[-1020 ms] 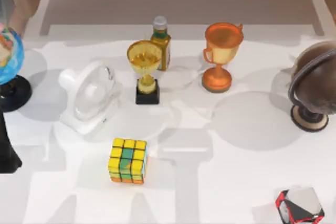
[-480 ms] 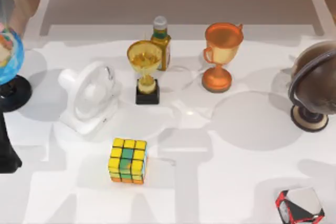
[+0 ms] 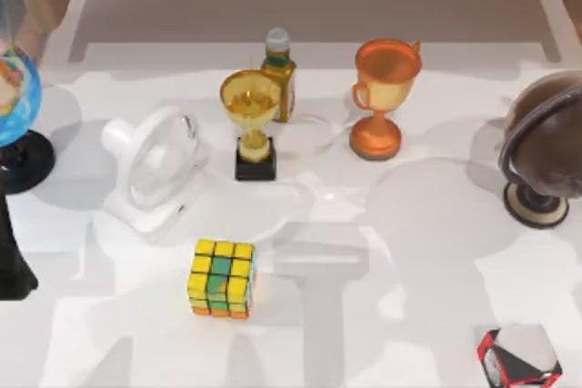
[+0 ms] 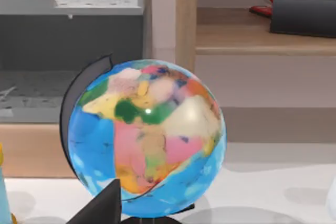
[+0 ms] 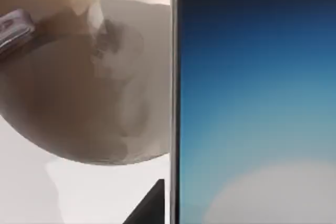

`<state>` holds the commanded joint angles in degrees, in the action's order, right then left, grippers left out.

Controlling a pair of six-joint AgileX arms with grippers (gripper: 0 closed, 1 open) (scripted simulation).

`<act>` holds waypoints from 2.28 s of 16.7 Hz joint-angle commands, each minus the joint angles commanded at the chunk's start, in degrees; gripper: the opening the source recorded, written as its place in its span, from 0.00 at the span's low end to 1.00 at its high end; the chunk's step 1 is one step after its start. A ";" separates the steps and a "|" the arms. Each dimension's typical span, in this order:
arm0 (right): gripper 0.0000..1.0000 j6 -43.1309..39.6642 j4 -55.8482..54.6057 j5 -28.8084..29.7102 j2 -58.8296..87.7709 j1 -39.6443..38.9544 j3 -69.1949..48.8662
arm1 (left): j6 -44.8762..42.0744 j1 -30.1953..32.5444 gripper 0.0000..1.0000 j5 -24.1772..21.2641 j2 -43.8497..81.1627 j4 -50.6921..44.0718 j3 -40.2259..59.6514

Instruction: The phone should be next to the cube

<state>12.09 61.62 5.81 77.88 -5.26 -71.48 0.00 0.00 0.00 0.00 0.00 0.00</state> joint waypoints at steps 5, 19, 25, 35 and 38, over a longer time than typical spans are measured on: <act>0.00 11.74 3.42 -0.16 7.21 -15.47 -8.92 | 0.00 0.00 1.00 0.00 0.00 0.00 0.00; 0.00 31.13 2.52 -4.42 33.10 -37.20 -16.02 | 0.00 0.00 1.00 0.00 0.00 0.00 0.00; 0.00 32.06 2.06 -4.86 35.16 -38.01 -16.06 | 0.00 0.00 1.00 0.00 0.00 0.00 0.00; 0.00 34.25 0.09 -9.48 34.70 -39.08 -14.75 | 0.00 0.00 1.00 0.00 0.00 0.00 0.00; 0.00 35.50 -1.67 -11.63 33.94 -40.03 -13.44 | 0.00 0.00 1.00 0.00 0.00 0.00 0.00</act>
<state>47.60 59.95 -5.82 111.83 -45.29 -84.92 0.00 0.00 0.00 0.00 0.00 0.00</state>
